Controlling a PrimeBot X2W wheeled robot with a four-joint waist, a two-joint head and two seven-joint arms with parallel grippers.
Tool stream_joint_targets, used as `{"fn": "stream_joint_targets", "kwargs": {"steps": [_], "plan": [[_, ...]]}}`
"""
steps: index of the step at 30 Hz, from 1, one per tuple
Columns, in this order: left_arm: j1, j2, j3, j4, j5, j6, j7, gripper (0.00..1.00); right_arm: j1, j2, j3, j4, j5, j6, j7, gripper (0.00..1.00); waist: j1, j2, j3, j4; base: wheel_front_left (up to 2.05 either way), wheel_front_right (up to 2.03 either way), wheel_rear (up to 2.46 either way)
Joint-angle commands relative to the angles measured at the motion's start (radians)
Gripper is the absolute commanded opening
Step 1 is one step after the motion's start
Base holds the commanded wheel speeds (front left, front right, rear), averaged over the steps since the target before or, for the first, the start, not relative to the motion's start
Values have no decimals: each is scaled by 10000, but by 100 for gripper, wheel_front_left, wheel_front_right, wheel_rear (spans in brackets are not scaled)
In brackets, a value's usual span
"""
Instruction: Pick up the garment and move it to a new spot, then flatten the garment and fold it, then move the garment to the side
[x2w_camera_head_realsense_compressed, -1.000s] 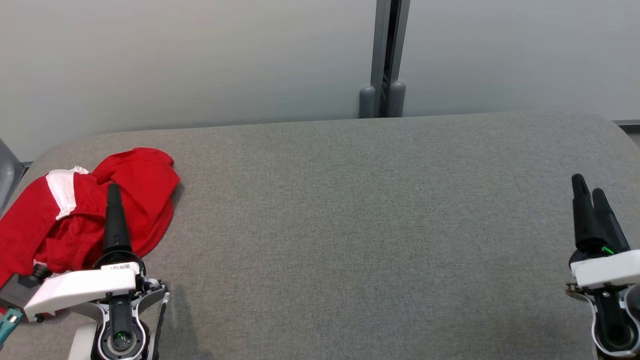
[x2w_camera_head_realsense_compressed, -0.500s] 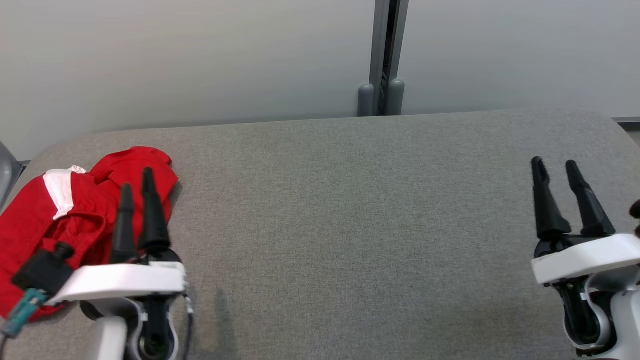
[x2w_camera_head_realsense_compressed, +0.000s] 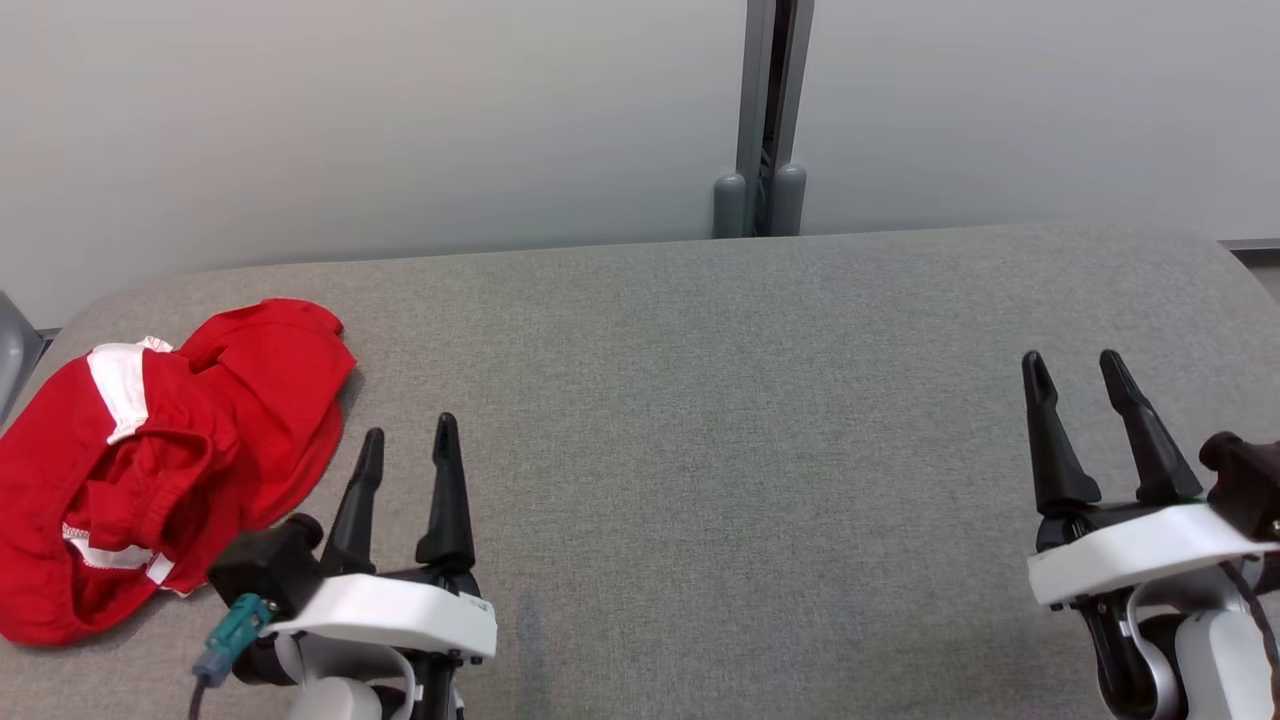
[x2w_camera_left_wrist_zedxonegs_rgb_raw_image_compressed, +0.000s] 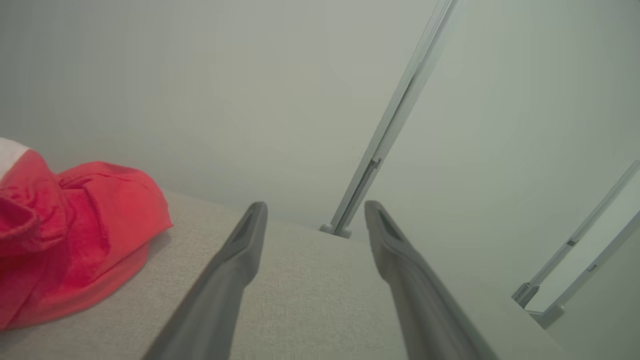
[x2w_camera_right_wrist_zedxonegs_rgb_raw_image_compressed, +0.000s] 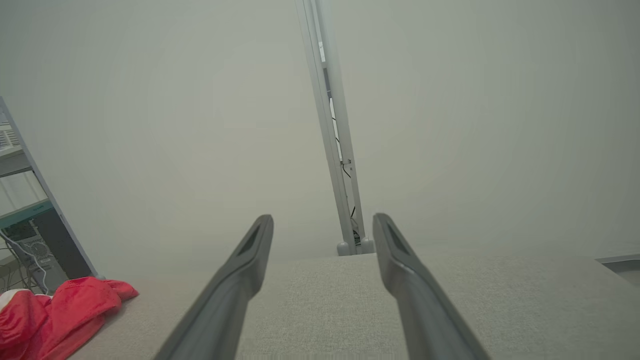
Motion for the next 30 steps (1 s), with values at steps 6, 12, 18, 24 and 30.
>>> {"fn": "stream_joint_targets", "kwargs": {"steps": [6,12,18,24,30], "plan": [[57,42,-249,266,812,176,-130,100,297,190,-275,488,-472,13,-335,100,0,-1,-29,-41,0,0,0],[211,47,-374,628,1325,148,-205,100,362,272,-272,1267,-682,14,-537,100,0,-1,-69,-107,0,0,0],[296,52,-456,743,1868,297,-268,100,291,290,-165,1741,-1244,15,-742,100,0,-1,-121,-166,0,0,0],[423,57,-424,721,2283,406,-343,100,251,284,6,1913,-1692,16,-937,100,0,-1,-158,-197,0,0,0],[551,60,-444,639,2739,468,-401,100,256,271,171,2020,-2001,18,-1119,100,0,-1,-196,-235,0,0,0]]}}
